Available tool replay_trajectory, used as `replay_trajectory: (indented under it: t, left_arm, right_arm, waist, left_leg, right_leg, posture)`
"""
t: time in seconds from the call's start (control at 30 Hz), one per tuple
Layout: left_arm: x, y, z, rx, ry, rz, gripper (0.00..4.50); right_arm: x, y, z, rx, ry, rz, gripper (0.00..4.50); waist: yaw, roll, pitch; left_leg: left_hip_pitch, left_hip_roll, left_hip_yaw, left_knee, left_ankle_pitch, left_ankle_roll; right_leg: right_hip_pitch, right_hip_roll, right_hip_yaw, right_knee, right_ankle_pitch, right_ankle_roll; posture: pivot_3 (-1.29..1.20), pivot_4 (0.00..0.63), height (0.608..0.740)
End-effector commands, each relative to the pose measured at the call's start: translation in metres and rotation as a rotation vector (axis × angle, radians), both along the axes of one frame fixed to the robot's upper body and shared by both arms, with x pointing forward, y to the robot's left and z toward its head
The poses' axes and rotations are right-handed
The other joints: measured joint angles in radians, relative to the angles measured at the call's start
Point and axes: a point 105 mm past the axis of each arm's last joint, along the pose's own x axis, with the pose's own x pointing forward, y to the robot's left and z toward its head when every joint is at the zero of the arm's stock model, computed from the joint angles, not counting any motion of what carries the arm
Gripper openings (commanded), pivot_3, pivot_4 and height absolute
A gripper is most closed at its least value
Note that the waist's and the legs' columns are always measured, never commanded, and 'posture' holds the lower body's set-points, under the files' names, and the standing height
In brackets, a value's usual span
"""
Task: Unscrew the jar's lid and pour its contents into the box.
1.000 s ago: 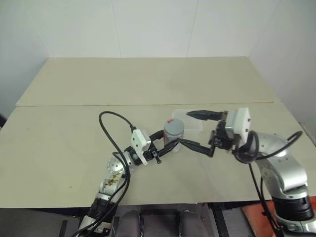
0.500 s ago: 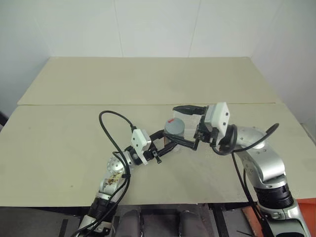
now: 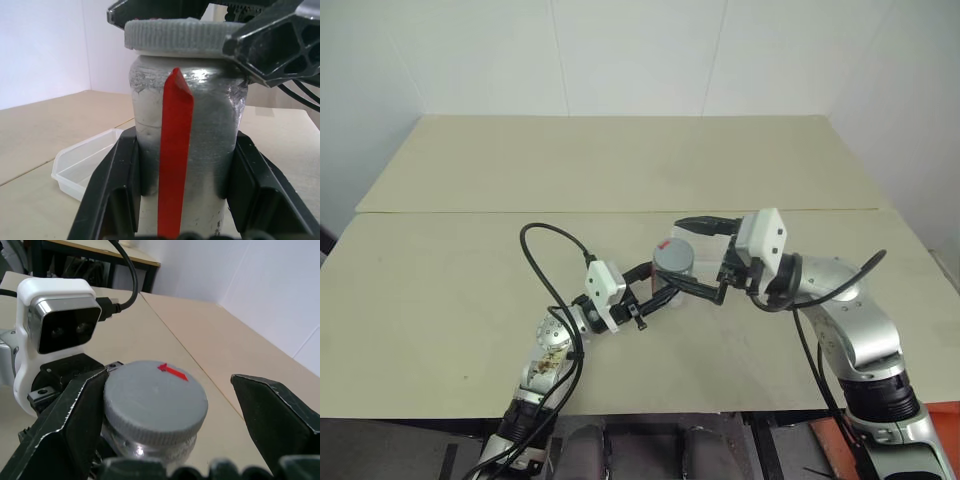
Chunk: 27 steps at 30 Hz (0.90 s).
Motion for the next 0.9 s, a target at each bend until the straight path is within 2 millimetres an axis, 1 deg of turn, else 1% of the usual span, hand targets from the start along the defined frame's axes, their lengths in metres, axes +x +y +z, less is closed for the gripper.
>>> replay_trajectory:
  t: [0.03, 0.27, 0.43, 0.5, 0.77, 0.83, 0.9]
  left_arm:
    - [-0.002, -0.001, 0.012, -0.016, -0.068, -0.011, 1.89]
    - [-0.002, -0.001, 0.012, -0.016, -0.065, -0.018, 1.89]
    - [-0.002, 0.0, 0.012, -0.014, -0.062, -0.015, 1.89]
    - [-0.002, 0.0, 0.012, -0.014, -0.062, -0.015, 1.89]
    - [-0.003, -0.001, 0.012, -0.014, -0.063, -0.017, 1.89]
    - [-0.003, -0.001, 0.012, -0.014, -0.063, -0.017, 1.89]
    - [-0.003, -0.001, 0.012, -0.014, -0.064, -0.018, 1.89]
  right_arm:
    - [-0.002, -0.014, 0.014, 0.019, -0.063, -0.046, 4.46]
    - [-0.002, -0.031, 0.011, 0.015, -0.052, -0.11, 4.46]
    - [-0.006, -0.04, 0.008, -0.003, -0.052, -0.127, 4.46]
    - [-0.012, -0.039, 0.008, -0.005, -0.055, -0.092, 4.46]
    - [-0.031, -0.018, 0.006, -0.013, -0.024, 0.056, 4.46]
    - [-0.033, -0.014, 0.006, -0.01, -0.023, 0.07, 4.46]
    - [-0.029, -0.009, 0.008, 0.004, -0.015, 0.062, 4.46]
  waist:
    - [0.0, 0.0, 0.0]
    - [0.0, 0.0, 0.0]
    - [0.0, 0.0, 0.0]
    - [0.0, 0.0, 0.0]
    - [-0.001, 0.0, 0.0]
    - [-0.001, 0.0, 0.0]
    - [0.0, 0.0, 0.0]
  left_leg:
    - [0.0, 0.0, 0.0, 0.0, 0.0, 0.0]
    - [0.0, 0.0, 0.0, 0.0, 0.0, 0.0]
    - [0.0, 0.0, 0.0, 0.0, 0.0, 0.0]
    - [0.0, 0.0, 0.0, 0.0, 0.0, 0.0]
    - [0.0, 0.0, 0.0, 0.0, 0.0, 0.0]
    - [0.0, 0.0, 0.0, 0.0, 0.0, 0.0]
    - [0.0, 0.0, 0.0, 0.0, 0.0, 0.0]
  right_leg:
    - [0.0, 0.0, 0.0, 0.0, 0.0, 0.0]
    - [0.0, 0.0, 0.0, 0.0, 0.0, 0.0]
    - [0.0, 0.0, 0.0, 0.0, 0.0, 0.0]
    - [0.0, 0.0, 0.0, 0.0, 0.0, 0.0]
    - [0.0, 0.0, 0.0, 0.0, 0.0, 0.0]
    - [0.0, 0.0, 0.0, 0.0, 0.0, 0.0]
    - [0.0, 0.0, 0.0, 0.0, 0.0, 0.0]
  posture:
    - [0.0, 0.15, 0.74]
    - [0.0, 0.15, 0.74]
    - [0.0, 0.15, 0.74]
    - [0.0, 0.15, 0.74]
    - [0.0, 0.15, 0.74]
    - [0.0, 0.15, 0.74]
    - [0.0, 0.15, 0.74]
